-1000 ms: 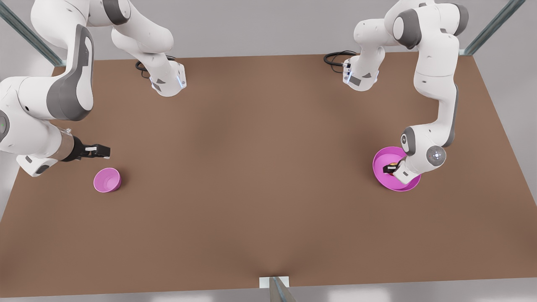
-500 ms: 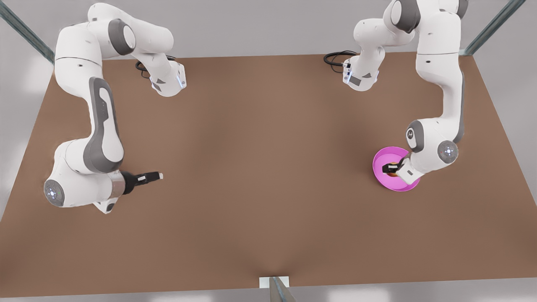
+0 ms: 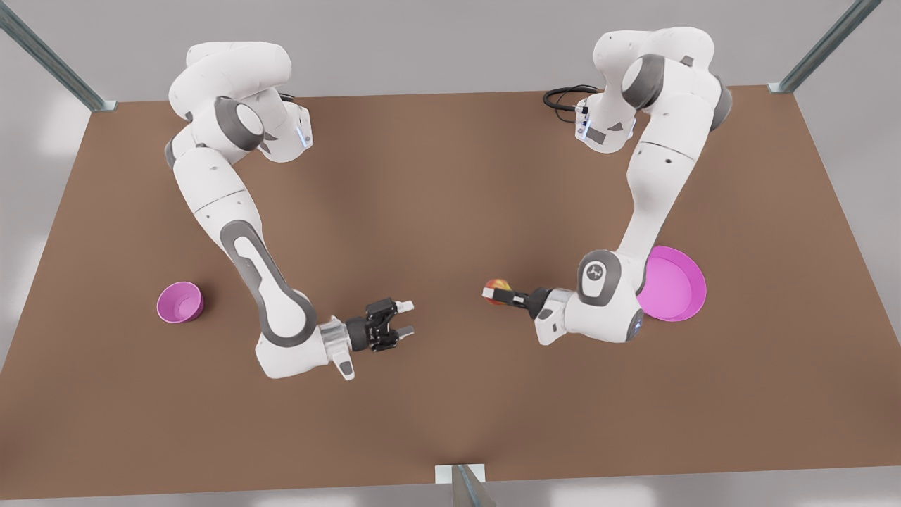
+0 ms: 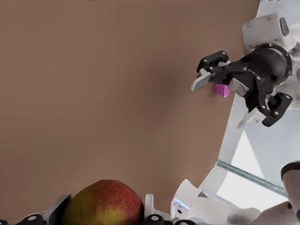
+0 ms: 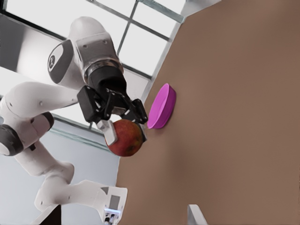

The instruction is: Use the left arm to pick up the apple from the plate, transfer it to the gripper of the right arm, and then use the right arm to place it into the bowl

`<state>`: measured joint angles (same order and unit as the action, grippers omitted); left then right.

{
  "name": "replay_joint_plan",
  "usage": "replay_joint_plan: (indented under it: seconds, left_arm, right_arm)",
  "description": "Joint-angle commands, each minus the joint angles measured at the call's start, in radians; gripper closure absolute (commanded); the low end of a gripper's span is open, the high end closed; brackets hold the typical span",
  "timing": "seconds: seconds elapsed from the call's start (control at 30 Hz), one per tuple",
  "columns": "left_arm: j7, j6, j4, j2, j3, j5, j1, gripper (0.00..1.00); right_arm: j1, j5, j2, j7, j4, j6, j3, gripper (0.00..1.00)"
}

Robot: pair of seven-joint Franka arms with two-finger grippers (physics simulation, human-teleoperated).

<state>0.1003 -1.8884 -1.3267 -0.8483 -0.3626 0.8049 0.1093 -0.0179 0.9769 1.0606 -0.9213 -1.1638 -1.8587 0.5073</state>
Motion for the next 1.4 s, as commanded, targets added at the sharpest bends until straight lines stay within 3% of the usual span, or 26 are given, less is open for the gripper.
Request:
replay_joint_plan:
  seconds: [0.0,0.33,1.37]
  left_arm:
    - [-0.197,-0.064,0.058,-0.055,-0.038,0.105,0.007,0.28]
    - [-0.198,-0.296,0.191,-0.147,-0.061,0.186,0.061,0.28]
    - [-0.198,-0.382,0.231,-0.172,-0.062,0.206,0.121,0.28]
  right_arm:
    - [0.007,0.031,-0.001,-0.959,0.0,-0.152,0.002,0.0]
    - [-0.007,0.224,0.016,-1.309,-0.022,-0.146,0.005,0.0]
    - [0.075,0.336,0.085,-1.32,-0.002,-0.211,0.048,0.0]
